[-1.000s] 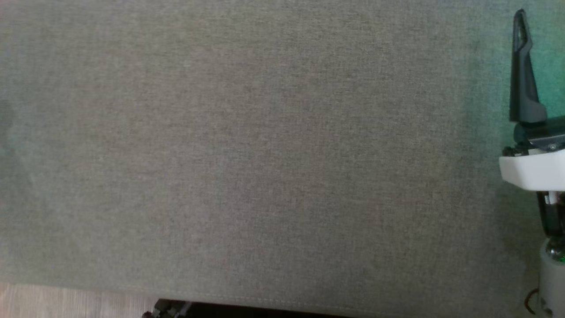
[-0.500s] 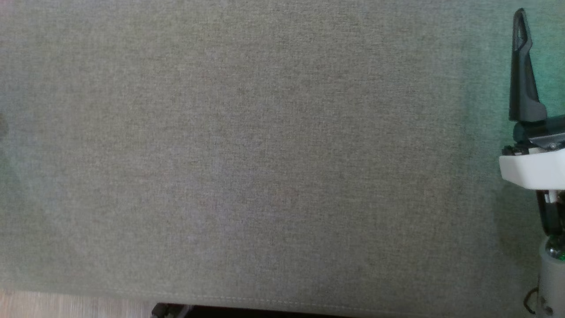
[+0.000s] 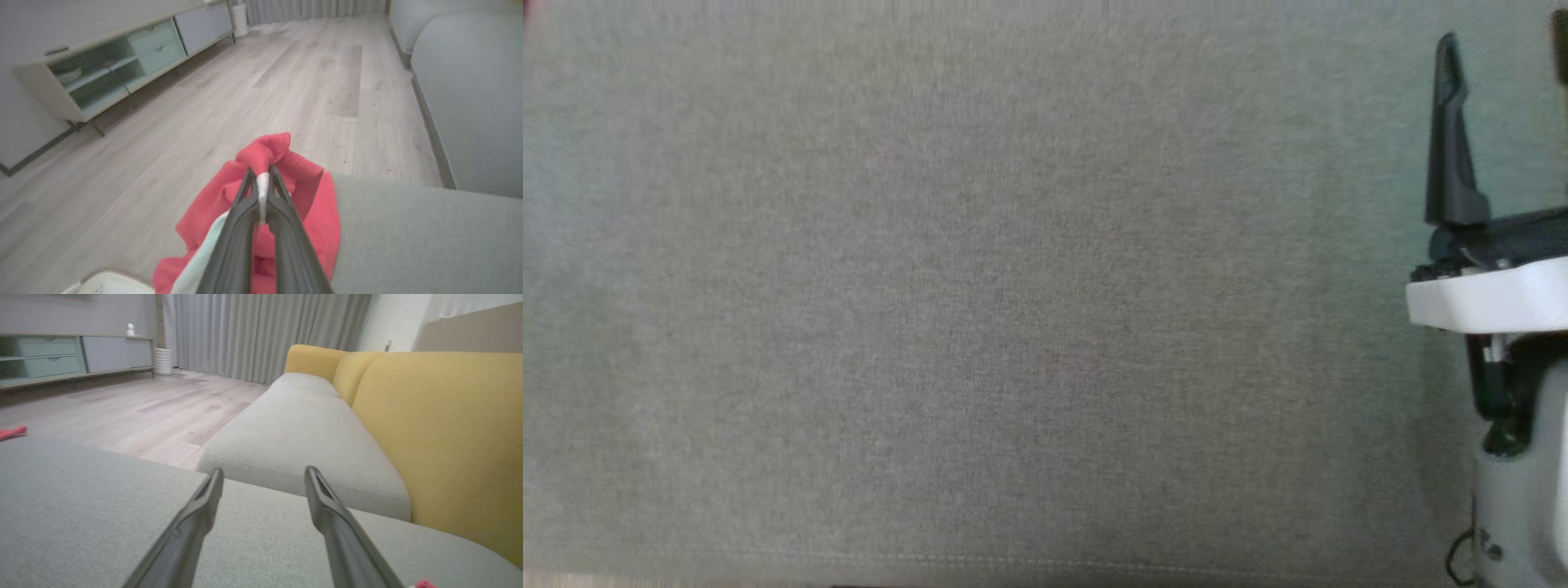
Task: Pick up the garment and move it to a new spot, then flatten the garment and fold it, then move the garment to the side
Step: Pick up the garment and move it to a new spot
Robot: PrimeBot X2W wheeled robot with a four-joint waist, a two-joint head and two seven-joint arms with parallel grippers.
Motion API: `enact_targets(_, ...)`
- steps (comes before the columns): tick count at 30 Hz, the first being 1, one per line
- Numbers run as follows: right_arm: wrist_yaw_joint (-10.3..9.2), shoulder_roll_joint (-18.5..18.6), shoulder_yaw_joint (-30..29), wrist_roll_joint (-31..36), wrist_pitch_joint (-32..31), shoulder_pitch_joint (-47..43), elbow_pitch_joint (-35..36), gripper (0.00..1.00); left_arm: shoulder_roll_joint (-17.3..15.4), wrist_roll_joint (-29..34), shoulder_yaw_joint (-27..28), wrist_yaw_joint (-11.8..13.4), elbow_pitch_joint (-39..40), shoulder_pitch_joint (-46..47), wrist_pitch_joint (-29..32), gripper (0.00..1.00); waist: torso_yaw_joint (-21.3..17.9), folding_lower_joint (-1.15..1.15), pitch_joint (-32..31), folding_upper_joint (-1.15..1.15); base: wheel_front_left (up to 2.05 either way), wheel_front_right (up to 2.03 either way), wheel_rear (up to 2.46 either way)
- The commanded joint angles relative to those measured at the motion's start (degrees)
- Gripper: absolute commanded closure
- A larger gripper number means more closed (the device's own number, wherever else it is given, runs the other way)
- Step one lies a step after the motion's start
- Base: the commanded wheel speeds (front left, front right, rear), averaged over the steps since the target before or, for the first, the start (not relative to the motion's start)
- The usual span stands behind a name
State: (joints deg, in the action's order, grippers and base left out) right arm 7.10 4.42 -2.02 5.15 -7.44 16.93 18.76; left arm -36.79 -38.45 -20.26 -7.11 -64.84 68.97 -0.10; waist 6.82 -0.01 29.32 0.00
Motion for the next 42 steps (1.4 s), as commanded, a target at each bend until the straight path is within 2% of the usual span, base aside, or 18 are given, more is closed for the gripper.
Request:
enact_targets(1, 0.39, -0.8, 1.0, -0.6, 1.1, -0.7, 0.9, 0.00, -4.4, 1.0, -0.2, -0.2, 2.7, 3.2, 0.0, 1.00, -1.2, 0.01, -4.4, 0.00, 0.00, 0.00, 0.00)
enact_targets(5, 0.39, -1.4, 0.2, -1.6, 3.1, -2.3, -2.4, 0.00, -3.6, 2.3, -5.0, -0.3, 8.6, 6.1, 1.8, 1.00, -2.0, 0.01, -9.4, 0.00, 0.00, 0.00, 0.00)
enact_targets(12, 0.39, -1.5, -0.4, -5.1, 5.6, -5.0, -7.5, 0.00, -1.7, -2.3, -12.9, -0.4, 22.6, 5.4, 6.3, 1.00, -3.8, 0.01, -17.6, 0.00, 0.00, 0.00, 0.00)
enact_targets(19, 0.39, -1.5, 0.4, -7.2, 7.1, -8.1, -10.9, 0.00, -0.2, -7.2, -18.7, -0.4, 35.3, -1.7, 8.9, 1.00, -7.0, 0.01, -24.5, 0.00, 0.00, 0.00, 0.00)
enact_targets(24, 0.39, -1.5, 0.3, -8.8, 7.3, -11.7, -11.4, 0.00, 4.6, -10.2, -21.9, 0.2, 42.2, -10.3, 9.6, 1.00, -8.6, 0.01, -26.1, 0.00, 0.00, 0.00, 0.00)
enact_targets(25, 0.39, -1.5, 0.3, -8.8, 7.3, -11.7, -11.4, 0.00, 4.6, -10.2, -21.9, 0.2, 42.2, -10.3, 9.6, 1.00, -8.6, 0.01, -26.1, 0.00, 0.00, 0.00, 0.00)
enact_targets(29, 0.39, -1.5, 0.7, -10.1, 7.8, -13.1, -12.0, 0.00, 10.7, -11.7, -24.1, 2.1, 44.1, -17.0, 6.7, 1.00, -10.0, 0.01, -25.3, 0.00, 0.00, 0.00, 0.00)
enact_targets(32, 0.39, -1.5, 1.3, -10.7, 8.3, -13.1, -12.5, 0.00, 16.4, -11.9, -26.1, 3.1, 42.0, -20.8, 3.5, 1.00, -11.2, 0.01, -23.7, 0.00, 0.00, 0.00, 0.00)
enact_targets(37, 0.39, -1.5, 3.0, -11.7, 9.2, -12.0, -13.8, 0.00, 25.6, -11.4, -29.7, 2.8, 34.0, -24.4, -1.5, 1.00, -13.4, 0.01, -21.0, 0.00, 0.00, 0.00, 0.00)
enact_targets(41, 0.39, -1.5, 3.9, -12.3, 9.9, -11.3, -15.4, 0.00, 30.9, -10.5, -33.0, 1.8, 27.5, -26.1, -4.1, 1.00, -14.5, 0.01, -19.6, 0.00, 0.00, 0.00, 0.00)
enact_targets(42, 0.39, -1.5, 4.0, -12.5, 10.1, -11.2, -15.9, 0.00, 31.7, -10.3, -33.8, 1.6, 26.2, -26.3, -4.7, 0.92, -14.7, 0.01, -19.4, 0.00, 0.00, 0.00, 0.00)
